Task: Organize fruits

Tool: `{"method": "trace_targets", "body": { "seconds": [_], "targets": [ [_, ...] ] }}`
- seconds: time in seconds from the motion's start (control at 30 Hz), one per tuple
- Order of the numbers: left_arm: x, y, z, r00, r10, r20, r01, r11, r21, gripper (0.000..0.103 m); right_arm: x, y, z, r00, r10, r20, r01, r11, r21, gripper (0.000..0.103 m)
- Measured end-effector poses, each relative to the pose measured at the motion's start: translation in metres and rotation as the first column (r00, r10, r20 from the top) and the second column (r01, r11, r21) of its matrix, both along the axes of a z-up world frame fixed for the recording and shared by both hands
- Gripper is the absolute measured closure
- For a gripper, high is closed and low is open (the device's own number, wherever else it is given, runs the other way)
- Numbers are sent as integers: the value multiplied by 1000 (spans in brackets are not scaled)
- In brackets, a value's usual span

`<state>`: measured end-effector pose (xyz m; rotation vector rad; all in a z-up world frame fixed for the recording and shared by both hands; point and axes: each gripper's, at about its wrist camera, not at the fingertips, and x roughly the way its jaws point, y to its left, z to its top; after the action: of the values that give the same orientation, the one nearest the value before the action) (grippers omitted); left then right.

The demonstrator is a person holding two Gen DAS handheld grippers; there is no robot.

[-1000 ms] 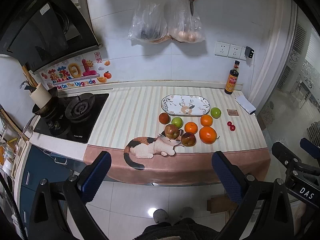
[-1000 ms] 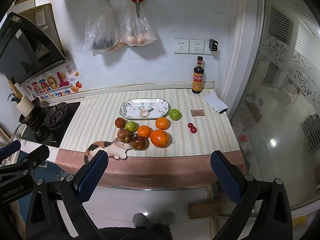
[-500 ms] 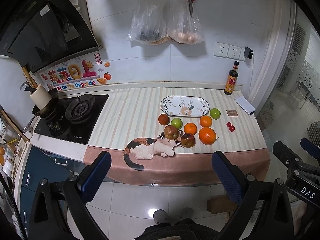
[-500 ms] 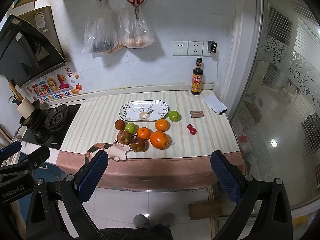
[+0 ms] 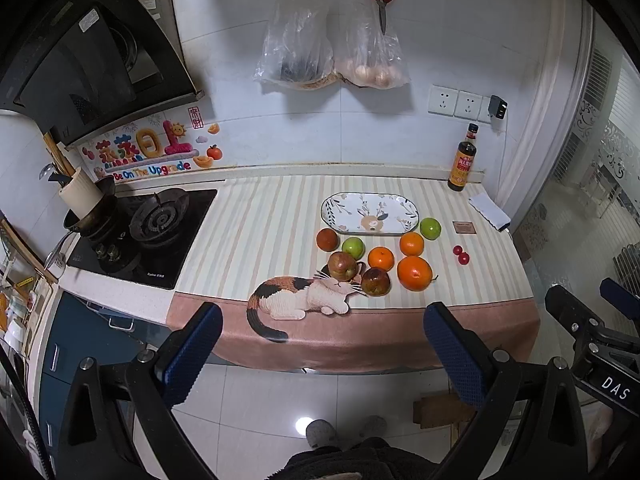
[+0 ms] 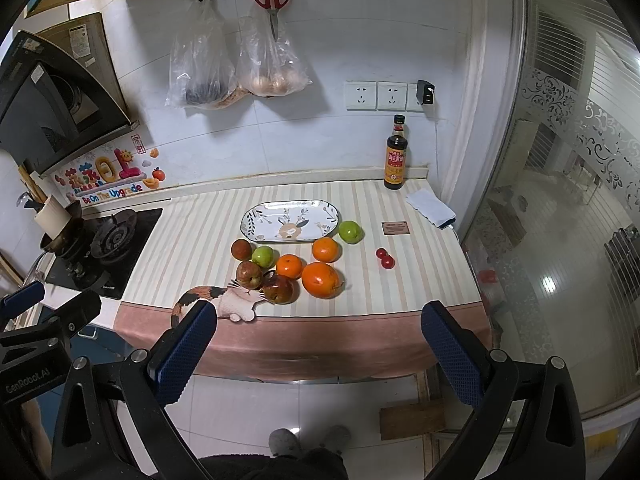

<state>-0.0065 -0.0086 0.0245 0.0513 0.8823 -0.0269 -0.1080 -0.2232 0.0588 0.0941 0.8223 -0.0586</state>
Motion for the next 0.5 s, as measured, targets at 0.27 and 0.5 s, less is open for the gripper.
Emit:
{"method": "trace_targets", "body": {
  "seconds": [0.27, 0.5],
  "targets": [
    [0, 1, -1, 1000, -1, 0, 1, 1000, 0, 0, 2, 3, 1, 1000, -3, 0, 3, 1000, 10, 0],
    [9, 2, -5, 1000, -20, -5, 20, 1000, -6, 0, 10, 6, -3, 1000, -29, -11, 29, 999, 38, 0]
  ]
}}
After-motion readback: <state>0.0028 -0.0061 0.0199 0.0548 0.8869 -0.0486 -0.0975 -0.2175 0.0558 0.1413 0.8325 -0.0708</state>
